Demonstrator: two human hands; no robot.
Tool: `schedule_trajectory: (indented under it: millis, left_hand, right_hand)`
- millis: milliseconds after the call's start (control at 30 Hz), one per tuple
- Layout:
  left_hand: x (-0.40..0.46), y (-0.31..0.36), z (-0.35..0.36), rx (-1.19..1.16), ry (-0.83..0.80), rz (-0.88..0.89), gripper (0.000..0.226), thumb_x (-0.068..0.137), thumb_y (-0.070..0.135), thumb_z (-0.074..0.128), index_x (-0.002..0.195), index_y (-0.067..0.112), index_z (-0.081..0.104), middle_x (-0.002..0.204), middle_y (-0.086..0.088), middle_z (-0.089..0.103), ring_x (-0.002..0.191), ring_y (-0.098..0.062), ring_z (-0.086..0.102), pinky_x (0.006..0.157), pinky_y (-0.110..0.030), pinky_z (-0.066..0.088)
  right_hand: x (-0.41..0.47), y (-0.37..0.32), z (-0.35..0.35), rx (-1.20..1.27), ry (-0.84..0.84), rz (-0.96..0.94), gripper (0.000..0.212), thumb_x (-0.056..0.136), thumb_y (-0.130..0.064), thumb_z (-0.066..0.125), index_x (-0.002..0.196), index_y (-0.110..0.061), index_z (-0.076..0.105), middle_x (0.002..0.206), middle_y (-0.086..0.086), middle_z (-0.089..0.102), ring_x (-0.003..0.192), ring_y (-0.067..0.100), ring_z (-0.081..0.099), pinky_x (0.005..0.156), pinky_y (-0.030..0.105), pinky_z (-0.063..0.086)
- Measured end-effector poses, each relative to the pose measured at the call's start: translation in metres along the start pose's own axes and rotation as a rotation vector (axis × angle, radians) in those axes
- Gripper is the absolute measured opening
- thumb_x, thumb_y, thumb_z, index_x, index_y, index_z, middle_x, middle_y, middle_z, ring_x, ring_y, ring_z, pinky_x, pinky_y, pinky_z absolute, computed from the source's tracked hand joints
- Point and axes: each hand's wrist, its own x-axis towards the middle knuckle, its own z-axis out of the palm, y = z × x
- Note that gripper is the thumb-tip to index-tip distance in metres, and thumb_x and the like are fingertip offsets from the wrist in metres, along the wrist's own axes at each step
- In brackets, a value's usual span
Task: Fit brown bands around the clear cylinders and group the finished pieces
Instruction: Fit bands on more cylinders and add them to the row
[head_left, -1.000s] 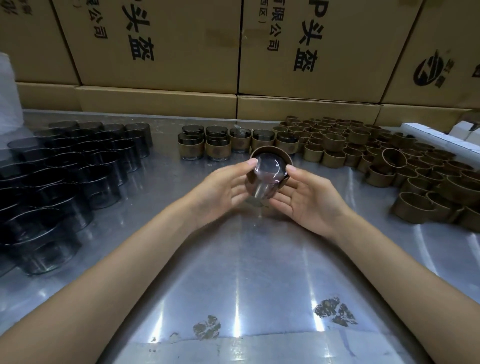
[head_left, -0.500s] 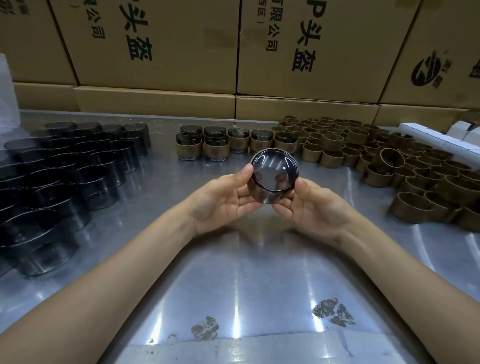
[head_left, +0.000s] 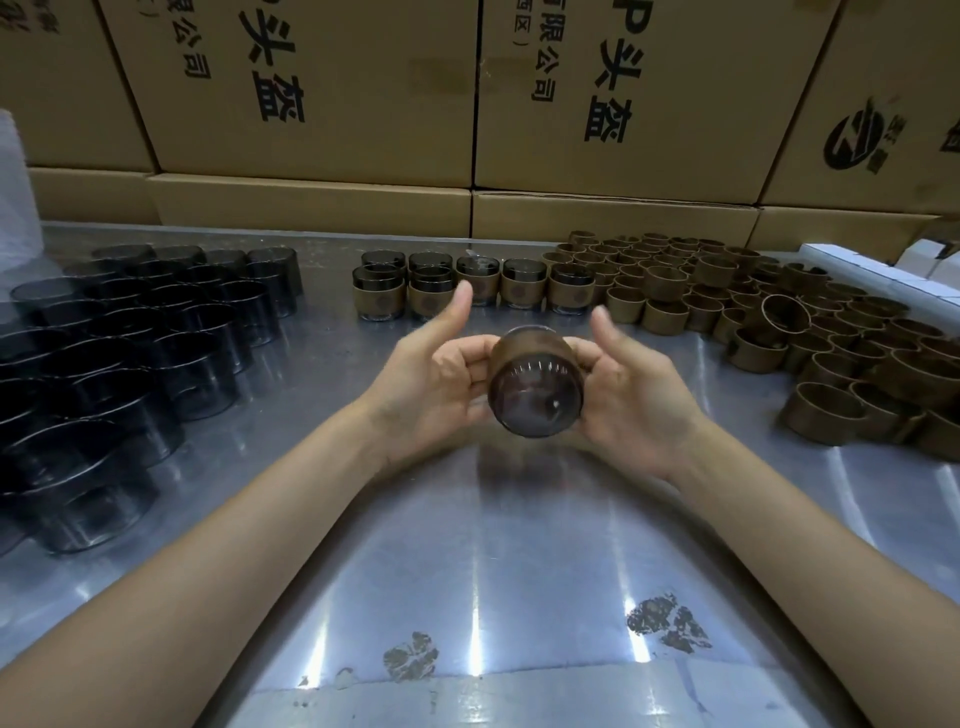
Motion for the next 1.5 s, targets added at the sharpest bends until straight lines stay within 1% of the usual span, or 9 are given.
schedule_trajectory:
  millis: [133,233,367,600,700,933,1067,1233,1500]
  left_hand:
    - [0.005,-0.002,0.006,0.236,0.150,0.099,0.055,0.079,0.068,0.043,0.069,0.016,0.059,0.076,-0.001,0.059,0.075,-0.010,0.058,0.079,-0.026,0.045]
    - [0.008,-0.007,0.000,0.517,0.230,0.279,0.050,0.091,0.057,0.038,0.075,0.013,0.055,0.091,-0.008,0.057,0.094,-0.011,0.054,0.099,-0.027,0.035]
    - [0.006,-0.012,-0.004,0.748,0.261,0.391,0.041,0.093,0.042,0.033,0.083,0.011,0.057,0.104,-0.001,0.057,0.098,0.005,0.049,0.090,-0.008,0.033]
    - [0.016,-0.020,-0.016,0.917,0.367,0.438,0.028,0.104,0.024,0.035,0.119,0.017,0.057,0.127,0.005,0.054,0.116,-0.001,0.045,0.090,0.000,0.030]
    - [0.025,-0.018,-0.026,0.877,0.547,0.432,0.032,0.103,0.020,0.039,0.133,0.016,0.049,0.136,0.002,0.048,0.113,0.000,0.043,0.087,-0.006,0.031]
    - [0.041,-0.008,-0.063,0.405,0.963,0.291,0.047,0.101,0.016,0.041,0.147,0.013,0.030,0.145,-0.003,0.042,0.130,-0.015,0.040,0.095,-0.019,0.027]
    - [0.050,0.000,-0.081,0.323,1.004,0.271,0.052,0.101,0.013,0.041,0.150,0.013,0.023,0.151,-0.003,0.036,0.137,-0.017,0.035,0.101,-0.022,0.025]
    - [0.057,0.004,-0.092,0.264,1.000,0.261,0.056,0.100,0.011,0.043,0.151,0.014,0.019,0.155,-0.003,0.030,0.140,-0.018,0.030,0.103,-0.023,0.023]
    - [0.060,0.003,-0.096,0.302,0.956,0.227,0.058,0.100,0.014,0.046,0.151,0.017,0.020,0.155,-0.002,0.029,0.141,-0.018,0.030,0.105,-0.025,0.023]
  right_hand:
    - [0.005,0.005,0.006,-0.260,0.163,-0.176,0.024,0.080,-0.035,0.062,0.087,-0.012,0.062,0.086,0.003,0.063,0.080,0.014,0.059,0.075,0.029,0.048]
    - [0.006,0.007,0.005,-0.482,0.224,-0.292,0.003,0.081,-0.022,0.065,0.081,-0.020,0.063,0.099,-0.002,0.058,0.090,0.012,0.055,0.086,0.024,0.046]
    - [0.008,0.011,0.003,-0.835,0.306,-0.396,0.021,0.088,-0.008,0.065,0.082,-0.028,0.061,0.114,-0.002,0.053,0.100,0.000,0.053,0.085,0.002,0.036]
    - [0.022,0.021,-0.010,-0.933,0.354,-0.411,0.014,0.091,-0.015,0.063,0.098,-0.027,0.063,0.107,-0.010,0.061,0.102,0.009,0.057,0.089,0.013,0.045]
    - [0.030,0.021,-0.014,-0.956,0.426,-0.362,0.017,0.089,-0.027,0.066,0.105,-0.031,0.062,0.118,-0.005,0.061,0.103,0.011,0.060,0.093,0.031,0.050]
    - [0.059,0.024,-0.020,-1.193,0.607,-0.223,0.051,0.085,-0.050,0.064,0.130,-0.035,0.045,0.131,-0.009,0.055,0.120,0.017,0.052,0.085,0.034,0.048]
    - [0.088,0.027,-0.021,-1.431,0.726,-0.112,0.078,0.085,-0.062,0.056,0.146,-0.027,0.022,0.138,0.002,0.053,0.118,0.026,0.057,0.084,0.041,0.052]
    - [0.112,0.028,-0.027,-1.572,0.820,-0.022,0.072,0.083,-0.074,0.043,0.126,-0.016,0.046,0.124,0.005,0.058,0.106,0.027,0.061,0.066,0.033,0.041]
    - [0.145,0.028,-0.030,-1.701,0.827,0.131,0.070,0.088,-0.072,0.034,0.119,-0.013,0.057,0.114,0.009,0.062,0.100,0.027,0.062,0.065,0.031,0.038]
